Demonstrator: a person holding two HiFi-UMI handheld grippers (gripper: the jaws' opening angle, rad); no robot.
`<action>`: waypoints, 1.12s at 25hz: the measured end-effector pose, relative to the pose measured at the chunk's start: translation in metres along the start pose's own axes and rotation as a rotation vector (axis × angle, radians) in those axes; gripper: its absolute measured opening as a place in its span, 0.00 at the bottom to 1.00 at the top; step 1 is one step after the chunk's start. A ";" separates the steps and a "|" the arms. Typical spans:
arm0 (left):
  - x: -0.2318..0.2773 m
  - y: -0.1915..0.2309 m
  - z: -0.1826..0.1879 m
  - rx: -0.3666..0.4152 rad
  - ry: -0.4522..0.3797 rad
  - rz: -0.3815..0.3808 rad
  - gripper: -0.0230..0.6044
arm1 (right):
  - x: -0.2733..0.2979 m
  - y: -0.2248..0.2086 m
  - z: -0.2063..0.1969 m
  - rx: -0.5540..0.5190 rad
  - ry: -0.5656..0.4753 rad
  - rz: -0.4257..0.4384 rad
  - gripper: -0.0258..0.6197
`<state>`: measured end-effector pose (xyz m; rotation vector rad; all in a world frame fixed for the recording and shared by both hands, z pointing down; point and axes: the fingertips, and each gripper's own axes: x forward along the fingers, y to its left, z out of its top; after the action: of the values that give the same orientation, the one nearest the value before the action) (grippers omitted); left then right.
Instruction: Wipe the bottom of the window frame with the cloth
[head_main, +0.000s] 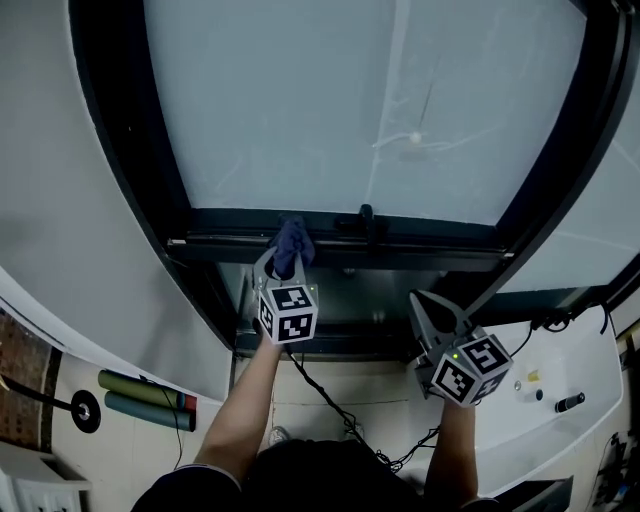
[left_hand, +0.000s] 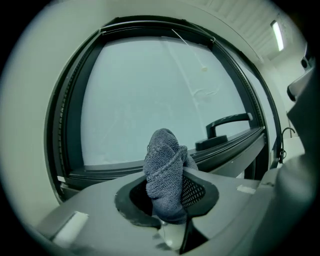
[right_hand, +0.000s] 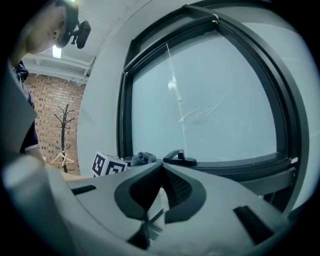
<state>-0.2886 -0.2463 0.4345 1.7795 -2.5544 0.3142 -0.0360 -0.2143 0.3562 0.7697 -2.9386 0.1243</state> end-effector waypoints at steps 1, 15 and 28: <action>-0.001 0.016 -0.001 -0.003 0.001 0.022 0.19 | 0.005 0.005 0.001 -0.004 0.002 0.009 0.04; -0.017 0.202 -0.027 0.002 0.096 0.283 0.19 | 0.057 0.058 0.005 -0.035 0.015 0.096 0.04; -0.096 0.139 0.051 -0.138 -0.009 0.032 0.19 | 0.073 0.076 0.036 -0.034 -0.116 0.126 0.04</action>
<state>-0.3793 -0.1199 0.3513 1.6976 -2.5440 0.1273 -0.1399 -0.1873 0.3250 0.6068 -3.0899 0.0401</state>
